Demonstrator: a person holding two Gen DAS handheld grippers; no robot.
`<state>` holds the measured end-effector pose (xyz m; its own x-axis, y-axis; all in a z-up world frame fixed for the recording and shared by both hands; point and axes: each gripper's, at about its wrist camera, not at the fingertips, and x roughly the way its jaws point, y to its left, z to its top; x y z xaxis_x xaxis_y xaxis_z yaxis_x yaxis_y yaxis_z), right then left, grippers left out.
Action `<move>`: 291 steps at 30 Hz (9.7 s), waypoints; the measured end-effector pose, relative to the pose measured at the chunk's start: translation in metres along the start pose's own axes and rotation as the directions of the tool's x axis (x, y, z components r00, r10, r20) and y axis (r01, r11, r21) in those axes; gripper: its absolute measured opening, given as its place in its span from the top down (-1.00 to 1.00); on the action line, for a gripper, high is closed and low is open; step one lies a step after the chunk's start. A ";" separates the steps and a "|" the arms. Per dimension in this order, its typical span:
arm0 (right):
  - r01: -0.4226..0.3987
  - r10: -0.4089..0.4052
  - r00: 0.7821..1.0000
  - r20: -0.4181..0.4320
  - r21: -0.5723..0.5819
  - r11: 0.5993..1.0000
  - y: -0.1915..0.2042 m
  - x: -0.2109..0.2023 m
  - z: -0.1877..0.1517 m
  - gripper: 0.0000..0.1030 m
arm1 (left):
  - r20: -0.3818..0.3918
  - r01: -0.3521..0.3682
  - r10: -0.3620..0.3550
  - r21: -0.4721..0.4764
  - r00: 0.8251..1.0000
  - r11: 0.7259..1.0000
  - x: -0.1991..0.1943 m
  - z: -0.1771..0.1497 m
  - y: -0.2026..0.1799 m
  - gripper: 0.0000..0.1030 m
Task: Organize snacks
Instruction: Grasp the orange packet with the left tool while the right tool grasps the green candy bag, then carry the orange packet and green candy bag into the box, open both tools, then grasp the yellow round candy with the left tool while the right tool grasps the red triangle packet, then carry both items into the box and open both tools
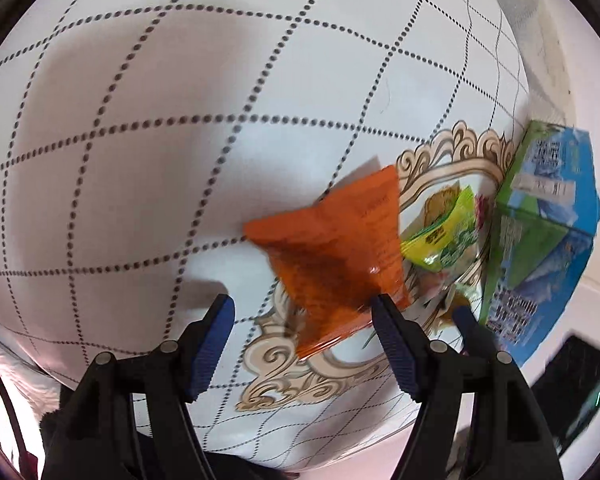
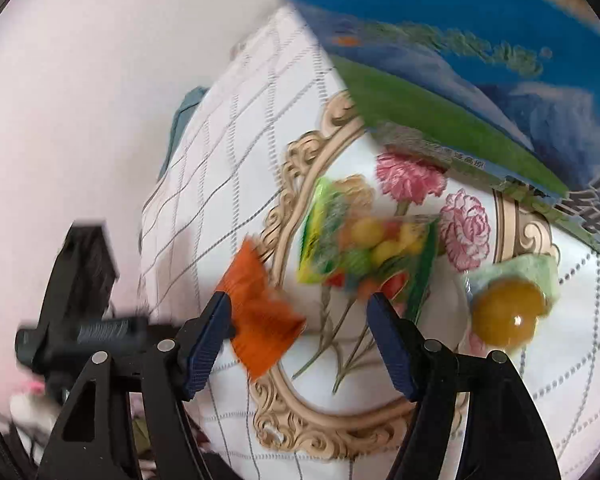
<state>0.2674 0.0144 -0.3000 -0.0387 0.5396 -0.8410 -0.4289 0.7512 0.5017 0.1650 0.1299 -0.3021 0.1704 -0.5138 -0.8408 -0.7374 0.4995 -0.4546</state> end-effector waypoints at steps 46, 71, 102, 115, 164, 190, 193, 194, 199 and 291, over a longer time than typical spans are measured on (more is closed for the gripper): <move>0.374 -0.539 0.750 -0.384 -0.425 0.824 0.035 0.109 0.074 -0.43 | 0.031 -0.030 0.026 0.133 0.999 0.991 -0.023 0.054 0.048 -0.29; 0.270 -0.239 0.963 -0.126 0.462 0.845 -0.118 -0.069 -0.044 -0.47 | 0.122 -0.331 0.341 0.669 0.932 0.666 0.039 -0.028 -0.034 -0.23; 0.303 -0.359 0.929 0.093 0.369 0.879 -0.091 -0.139 -0.136 -0.06 | 0.151 -0.232 0.184 0.772 0.971 0.591 -0.016 -0.095 -0.149 0.10; 0.249 -0.391 0.855 0.341 0.391 0.886 -0.120 -0.265 -0.051 -0.06 | 0.131 -0.145 0.062 0.873 0.989 0.466 -0.037 -0.096 -0.346 0.10; 0.521 -0.646 0.672 0.362 0.388 0.760 -0.077 -0.294 -0.044 -0.93 | 0.601 -0.502 -0.113 0.744 0.791 0.441 -0.092 -0.149 -0.307 -0.87; 0.339 -0.491 0.820 0.295 0.440 0.831 -0.125 -0.219 -0.096 -0.50 | 0.586 -0.562 0.129 0.656 0.800 0.503 -0.016 -0.116 -0.222 -0.87; 0.331 -0.475 0.840 0.262 0.446 0.831 -0.148 -0.191 -0.091 -0.32 | 0.510 -0.518 0.174 0.679 0.842 0.520 0.014 -0.101 -0.218 -0.87; 0.330 -0.474 0.841 0.261 0.447 0.832 -0.152 -0.186 -0.089 -0.32 | 0.489 -0.507 0.186 0.685 0.852 0.523 0.022 -0.098 -0.217 -0.87; 0.348 -0.479 0.849 0.224 0.446 0.825 -0.173 -0.157 -0.076 -0.32 | 0.390 -0.462 0.249 0.722 0.887 0.514 0.066 -0.084 -0.222 -0.74; 0.353 -0.463 0.864 0.196 0.419 0.837 -0.185 -0.211 0.052 -0.91 | 0.369 -0.451 0.260 0.733 0.892 0.508 0.012 -0.020 -0.314 -0.87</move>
<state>0.4023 -0.2187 -0.2053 0.3422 0.1932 -0.9195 0.0054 0.9782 0.2076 0.3858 -0.0470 -0.1640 0.2013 -0.0714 -0.9769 0.0275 0.9974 -0.0672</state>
